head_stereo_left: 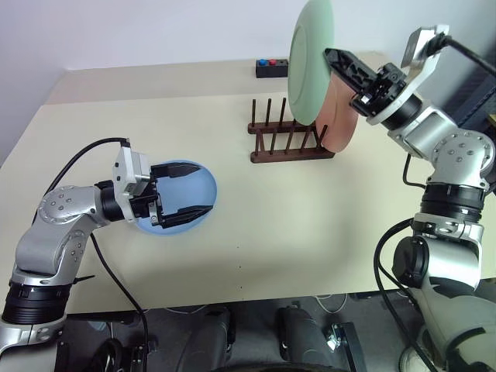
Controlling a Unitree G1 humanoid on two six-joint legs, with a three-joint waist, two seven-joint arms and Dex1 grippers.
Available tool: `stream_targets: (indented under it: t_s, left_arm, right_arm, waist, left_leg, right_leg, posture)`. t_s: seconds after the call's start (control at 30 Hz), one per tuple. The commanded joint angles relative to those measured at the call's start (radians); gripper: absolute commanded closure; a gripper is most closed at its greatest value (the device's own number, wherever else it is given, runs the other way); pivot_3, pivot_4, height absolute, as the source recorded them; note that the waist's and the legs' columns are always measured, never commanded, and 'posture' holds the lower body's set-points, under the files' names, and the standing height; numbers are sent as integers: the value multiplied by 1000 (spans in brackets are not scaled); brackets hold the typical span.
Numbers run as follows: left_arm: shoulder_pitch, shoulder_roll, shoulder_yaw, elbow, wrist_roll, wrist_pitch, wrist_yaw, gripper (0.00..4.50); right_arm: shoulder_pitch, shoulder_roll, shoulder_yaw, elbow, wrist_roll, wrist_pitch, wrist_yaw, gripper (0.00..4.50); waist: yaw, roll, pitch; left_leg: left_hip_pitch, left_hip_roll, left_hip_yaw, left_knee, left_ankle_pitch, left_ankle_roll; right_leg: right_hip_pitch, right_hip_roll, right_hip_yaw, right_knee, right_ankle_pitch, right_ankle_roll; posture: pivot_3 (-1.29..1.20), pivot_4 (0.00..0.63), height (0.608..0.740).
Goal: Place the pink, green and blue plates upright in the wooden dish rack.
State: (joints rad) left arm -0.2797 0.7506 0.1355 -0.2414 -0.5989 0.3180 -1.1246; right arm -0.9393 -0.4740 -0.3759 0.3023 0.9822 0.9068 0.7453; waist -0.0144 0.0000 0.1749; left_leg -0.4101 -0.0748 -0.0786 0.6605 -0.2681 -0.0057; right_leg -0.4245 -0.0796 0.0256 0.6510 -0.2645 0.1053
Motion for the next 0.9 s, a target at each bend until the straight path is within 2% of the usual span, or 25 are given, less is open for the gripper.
stream_targets:
  t_s: [0.03,0.4,0.9]
  left_arm:
    - [-3,6,28,-33,-13,-8,5,0]
    - [4,7,29,-44,-15,-3,14,0]
    - [44,12,50,-85,-33,13,43,0]
  right_arm:
    - [-20,-3,-11,-13,-3,-30,16,4462]
    - [14,-11,85,29,-129,-71,82,4462]
    - [-143,-11,115,266,-253,-155,200,4462]
  waist:
    - [0,0,0]
    - [0,0,0]
    - [-3,0,0]
  left_leg:
    - [0,0,0,0,0,0]
    - [0,0,0,0,0,0]
    - [0,0,0,0,0,0]
  right_leg:
    - [0,0,0,0,0,0]
    - [0,0,0,0,0,0]
    - [0,0,0,0,0,0]
  posture:
    - [0,150,740]
    - [0,150,740]
    - [0,150,740]
